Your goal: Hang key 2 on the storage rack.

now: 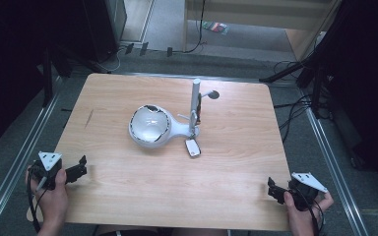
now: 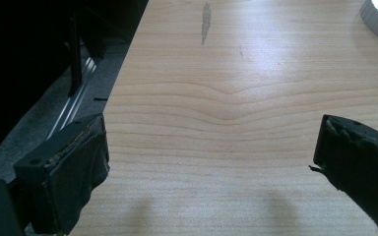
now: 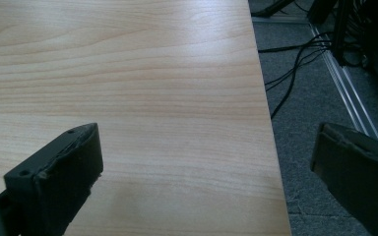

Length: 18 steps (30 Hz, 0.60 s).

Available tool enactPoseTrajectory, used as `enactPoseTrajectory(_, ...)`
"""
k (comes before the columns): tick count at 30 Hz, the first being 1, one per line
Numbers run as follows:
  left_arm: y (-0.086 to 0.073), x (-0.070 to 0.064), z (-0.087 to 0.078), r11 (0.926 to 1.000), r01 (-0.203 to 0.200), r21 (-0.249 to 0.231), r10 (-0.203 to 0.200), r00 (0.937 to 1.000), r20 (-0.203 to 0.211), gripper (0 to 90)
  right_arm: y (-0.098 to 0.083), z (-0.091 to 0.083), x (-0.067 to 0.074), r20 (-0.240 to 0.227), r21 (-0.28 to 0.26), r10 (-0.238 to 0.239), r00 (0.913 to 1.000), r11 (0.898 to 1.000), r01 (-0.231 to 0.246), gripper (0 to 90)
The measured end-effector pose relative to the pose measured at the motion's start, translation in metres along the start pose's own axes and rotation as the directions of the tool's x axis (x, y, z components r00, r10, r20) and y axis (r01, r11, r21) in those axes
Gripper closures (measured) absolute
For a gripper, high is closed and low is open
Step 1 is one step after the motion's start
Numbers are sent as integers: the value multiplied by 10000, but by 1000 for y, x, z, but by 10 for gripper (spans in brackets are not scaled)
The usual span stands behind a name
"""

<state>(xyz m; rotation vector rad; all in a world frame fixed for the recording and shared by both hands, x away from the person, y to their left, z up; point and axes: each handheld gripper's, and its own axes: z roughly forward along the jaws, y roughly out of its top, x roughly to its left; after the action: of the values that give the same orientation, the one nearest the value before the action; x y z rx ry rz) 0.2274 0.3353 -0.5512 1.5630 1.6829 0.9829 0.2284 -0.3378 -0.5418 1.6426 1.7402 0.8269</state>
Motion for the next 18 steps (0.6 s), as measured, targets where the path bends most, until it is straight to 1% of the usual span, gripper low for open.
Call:
enactPoseTrajectory(1, 0, 0, 0, 10000, -9, -2, 9, 10000, -2, 4, -1, -2, -4, -147, -61, 221, 9996, 9997, -222, 0)
enactPoseTrajectory(2, 0, 0, 0, 10000, -12, 25, 12, 10000, 2, 4, -2, -2, -5, -210, -98, 286, 9994, 9995, -288, 0)
enactPoseTrajectory(5, 0, 0, 0, 10000, -1, -1, 1, 10000, -9, 4, -4, -2, -8, -344, -112, 362, 9988, 9993, -366, 0)
enactPoseTrajectory(9, 0, 1, 0, 10000, 15, 45, -15, 10000, 36, 4, -6, 0, -9, -409, -99, 451, 9981, 9989, -456, 0)
enactPoseTrajectory(10, 0, 1, 0, 10000, 8, 63, -9, 10000, 49, 4, -6, 0, -8, -445, -117, 457, 9980, 9989, -462, 0)
enactPoseTrajectory(11, 0, 1, 0, 10000, 8, 69, -9, 10000, 54, 4, -7, 0, -7, -380, -129, 425, 9984, 9990, -430, 0)
enactPoseTrajectory(15, 0, 1, 0, 10000, 25, 83, -26, 10000, 83, 4, -7, 1, -3, -218, -108, 140, 9997, 9998, -142, 0)
enactPoseTrajectory(18, 0, 1, 0, 10000, 24, 85, -25, 10000, 77, 4, -7, 2, -3, -197, -84, 175, 9997, 9998, -176, 0)
